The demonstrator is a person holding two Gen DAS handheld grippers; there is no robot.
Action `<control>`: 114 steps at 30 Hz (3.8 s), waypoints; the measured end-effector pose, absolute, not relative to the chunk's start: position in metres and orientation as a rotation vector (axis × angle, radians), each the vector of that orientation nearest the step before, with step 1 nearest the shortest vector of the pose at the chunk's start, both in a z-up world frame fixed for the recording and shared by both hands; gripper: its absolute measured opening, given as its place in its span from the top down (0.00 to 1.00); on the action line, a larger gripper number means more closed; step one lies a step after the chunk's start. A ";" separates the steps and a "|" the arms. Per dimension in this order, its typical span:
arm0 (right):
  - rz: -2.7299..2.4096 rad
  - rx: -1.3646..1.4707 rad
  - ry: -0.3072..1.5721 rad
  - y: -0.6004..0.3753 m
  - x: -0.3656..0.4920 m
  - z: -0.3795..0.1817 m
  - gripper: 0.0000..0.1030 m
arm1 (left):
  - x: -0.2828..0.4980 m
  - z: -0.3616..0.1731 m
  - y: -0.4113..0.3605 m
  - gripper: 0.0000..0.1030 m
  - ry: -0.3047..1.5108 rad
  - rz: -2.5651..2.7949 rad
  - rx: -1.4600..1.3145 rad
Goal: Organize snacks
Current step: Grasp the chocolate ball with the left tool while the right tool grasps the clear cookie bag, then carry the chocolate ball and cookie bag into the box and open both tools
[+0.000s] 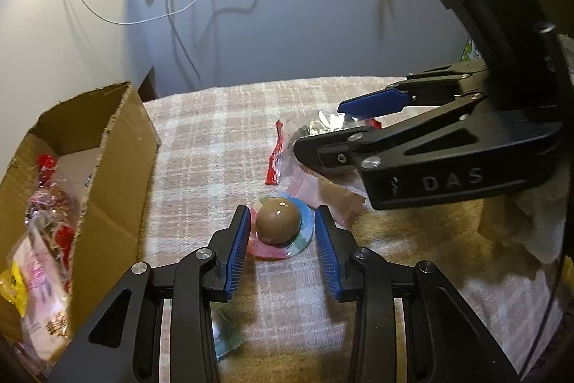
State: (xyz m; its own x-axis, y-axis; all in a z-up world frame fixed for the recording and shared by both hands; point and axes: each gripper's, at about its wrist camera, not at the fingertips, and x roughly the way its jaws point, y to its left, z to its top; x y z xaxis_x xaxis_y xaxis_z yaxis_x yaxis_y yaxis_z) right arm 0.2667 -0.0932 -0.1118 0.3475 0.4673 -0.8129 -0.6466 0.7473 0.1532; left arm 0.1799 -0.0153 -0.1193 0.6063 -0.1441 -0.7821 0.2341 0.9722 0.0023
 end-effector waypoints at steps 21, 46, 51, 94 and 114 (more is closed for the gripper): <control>0.669 -0.226 0.975 -0.104 0.255 -0.116 0.60 | 0.177 -0.117 -0.011 0.75 0.882 -0.224 0.092; 0.650 -0.212 0.786 -0.080 0.201 -0.012 0.60 | 0.136 -0.031 0.054 0.76 0.604 -0.174 -0.052; 0.675 -0.222 0.769 -0.051 0.195 -0.003 0.60 | 0.129 -0.027 0.085 0.76 0.575 -0.123 -0.086; 0.799 -0.261 0.831 0.099 0.220 -0.040 0.59 | 0.108 -0.041 0.187 0.74 0.558 0.063 -0.130; 0.706 -0.262 0.768 0.084 0.219 -0.027 0.19 | 0.107 -0.041 0.184 0.53 0.541 0.081 -0.096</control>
State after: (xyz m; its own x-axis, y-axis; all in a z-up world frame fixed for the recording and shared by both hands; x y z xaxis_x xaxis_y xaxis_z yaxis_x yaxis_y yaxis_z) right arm 0.2187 0.0838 -0.0265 0.5065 0.4862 -0.7121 -0.6687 0.7429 0.0316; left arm 0.1074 0.1837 -0.0406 0.8540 0.0521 -0.5176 -0.1026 0.9923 -0.0694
